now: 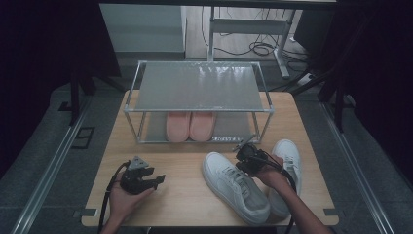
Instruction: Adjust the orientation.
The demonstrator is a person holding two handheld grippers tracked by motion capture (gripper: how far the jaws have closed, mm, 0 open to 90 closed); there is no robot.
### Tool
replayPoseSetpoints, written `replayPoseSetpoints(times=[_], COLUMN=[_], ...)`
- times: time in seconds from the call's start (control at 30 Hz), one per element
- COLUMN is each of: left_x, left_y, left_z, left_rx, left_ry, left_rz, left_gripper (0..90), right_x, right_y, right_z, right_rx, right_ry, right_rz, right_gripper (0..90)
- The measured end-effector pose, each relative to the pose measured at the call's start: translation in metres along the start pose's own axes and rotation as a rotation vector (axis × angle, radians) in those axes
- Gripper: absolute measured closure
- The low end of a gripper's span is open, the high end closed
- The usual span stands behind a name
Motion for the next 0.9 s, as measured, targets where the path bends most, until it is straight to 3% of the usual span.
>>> replayPoseSetpoints(times=[0.23, 0.4, 0.67, 0.9], left_x=[0.000, 0.001, 0.001, 0.001], left_y=[0.001, 0.000, -0.002, -0.002], left_z=[-0.001, -0.001, 0.000, 0.000], left_rx=[0.009, 0.009, 0.000, 0.000], left_ry=[0.000, 0.004, 0.003, 0.004], left_rz=[-0.002, -0.003, -0.004, -0.004], left_gripper=[43.7, 43.7, 43.6, 43.6], right_x=[0.005, 0.005, 0.004, 0.003], right_y=[0.029, 0.043, 0.051, 0.053], right_z=[0.018, 0.037, 0.056, 0.063], right_rx=[0.134, 0.197, 0.252, 0.273], right_ry=[-0.027, -0.043, -0.059, -0.064], right_rz=[-0.020, -0.034, -0.043, -0.046], right_gripper=[90.0, 90.0, 90.0, 90.0])
Point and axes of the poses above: each handheld gripper's, and its own axes: y roughly backward along the jaws, z roughly out of its underside, x roughly to its right, the point moved 4 cm from there along -y, roughly forward along the jaws, and after that the axes turned 5 degrees about -x, right-handed, at the moved point
